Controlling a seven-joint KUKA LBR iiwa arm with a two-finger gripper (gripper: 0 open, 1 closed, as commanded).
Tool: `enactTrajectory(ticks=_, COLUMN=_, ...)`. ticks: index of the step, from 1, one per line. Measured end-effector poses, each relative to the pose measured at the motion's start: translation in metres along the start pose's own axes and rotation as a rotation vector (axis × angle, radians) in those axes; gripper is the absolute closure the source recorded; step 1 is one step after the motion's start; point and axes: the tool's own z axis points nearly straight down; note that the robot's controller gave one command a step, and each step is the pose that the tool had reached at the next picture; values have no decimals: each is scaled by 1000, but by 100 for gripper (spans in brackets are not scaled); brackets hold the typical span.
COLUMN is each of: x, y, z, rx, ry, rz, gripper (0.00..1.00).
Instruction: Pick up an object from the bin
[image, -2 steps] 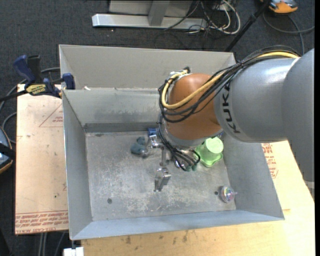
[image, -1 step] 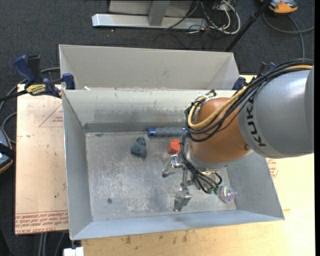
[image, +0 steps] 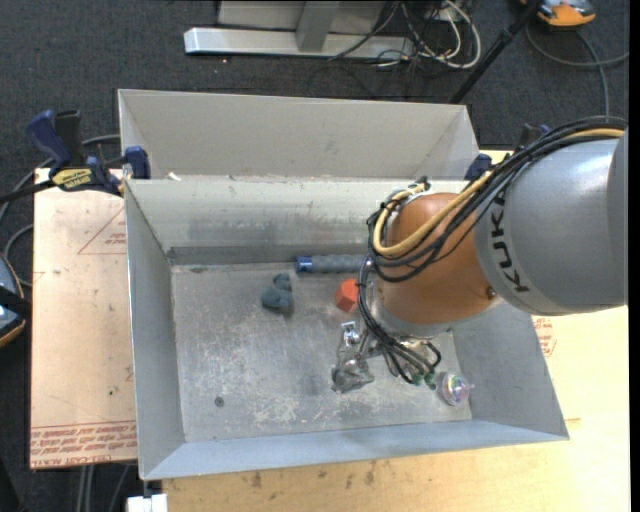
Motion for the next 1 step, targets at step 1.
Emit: enactTrajectory(ticks=1, x=0, y=0, z=0, rx=0, ry=0, rz=0, gripper=0)
